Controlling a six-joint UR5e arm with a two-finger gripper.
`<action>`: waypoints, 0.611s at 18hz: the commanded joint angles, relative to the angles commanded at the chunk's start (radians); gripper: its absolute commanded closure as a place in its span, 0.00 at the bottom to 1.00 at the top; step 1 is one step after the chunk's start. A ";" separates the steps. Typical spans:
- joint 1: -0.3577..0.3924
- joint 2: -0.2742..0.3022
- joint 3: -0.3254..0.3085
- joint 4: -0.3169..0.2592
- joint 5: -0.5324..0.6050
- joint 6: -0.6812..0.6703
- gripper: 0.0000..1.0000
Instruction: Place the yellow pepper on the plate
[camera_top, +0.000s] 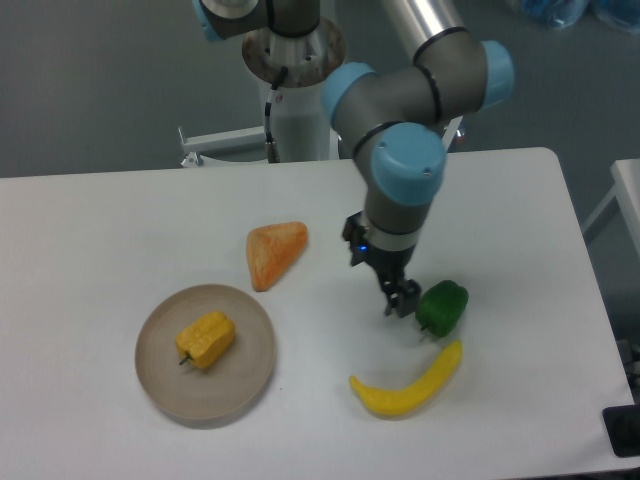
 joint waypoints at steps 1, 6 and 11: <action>0.008 0.003 0.005 0.000 0.000 0.011 0.00; 0.043 0.012 0.012 0.003 -0.009 0.060 0.00; 0.043 0.011 0.014 0.011 -0.027 0.060 0.00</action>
